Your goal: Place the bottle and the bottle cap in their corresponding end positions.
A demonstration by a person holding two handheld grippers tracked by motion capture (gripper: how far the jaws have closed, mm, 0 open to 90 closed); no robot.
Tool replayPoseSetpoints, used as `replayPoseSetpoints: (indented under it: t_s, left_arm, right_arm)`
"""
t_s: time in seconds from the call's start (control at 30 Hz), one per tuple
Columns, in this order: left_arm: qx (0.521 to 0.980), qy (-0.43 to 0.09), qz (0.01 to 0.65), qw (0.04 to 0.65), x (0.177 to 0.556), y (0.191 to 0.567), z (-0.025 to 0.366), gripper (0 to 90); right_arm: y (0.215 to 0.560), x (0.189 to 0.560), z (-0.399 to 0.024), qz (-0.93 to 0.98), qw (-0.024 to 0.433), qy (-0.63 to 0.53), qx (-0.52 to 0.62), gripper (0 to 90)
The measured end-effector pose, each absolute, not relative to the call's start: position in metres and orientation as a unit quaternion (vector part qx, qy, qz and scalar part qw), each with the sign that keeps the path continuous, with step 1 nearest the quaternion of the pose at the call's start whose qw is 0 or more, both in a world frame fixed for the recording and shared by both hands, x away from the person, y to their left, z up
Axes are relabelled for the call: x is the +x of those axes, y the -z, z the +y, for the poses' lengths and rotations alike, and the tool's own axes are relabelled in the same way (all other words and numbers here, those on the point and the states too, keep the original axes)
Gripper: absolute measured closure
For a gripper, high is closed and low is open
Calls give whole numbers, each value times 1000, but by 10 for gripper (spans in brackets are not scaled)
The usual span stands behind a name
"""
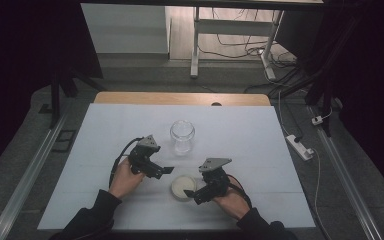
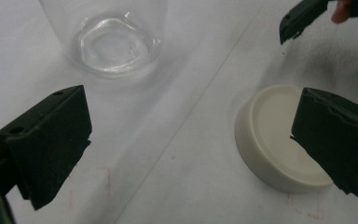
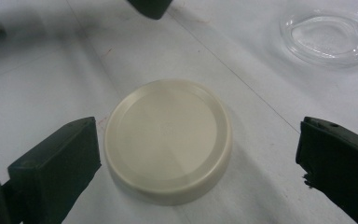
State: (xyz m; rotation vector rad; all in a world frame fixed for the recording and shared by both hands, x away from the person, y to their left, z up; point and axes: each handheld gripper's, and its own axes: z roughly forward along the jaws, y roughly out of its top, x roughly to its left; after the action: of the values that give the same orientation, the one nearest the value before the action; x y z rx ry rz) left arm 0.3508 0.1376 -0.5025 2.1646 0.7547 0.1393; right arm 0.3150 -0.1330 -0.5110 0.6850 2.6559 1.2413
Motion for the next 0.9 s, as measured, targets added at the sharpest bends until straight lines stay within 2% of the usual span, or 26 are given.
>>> replayPoseSetpoints:
  t_s: [0.9]
  left_arm:
    - [848, -62, 322, 418, 297, 496, 170, 0]
  right_arm:
    - [505, 308, -149, 884, 86, -397, 233, 0]
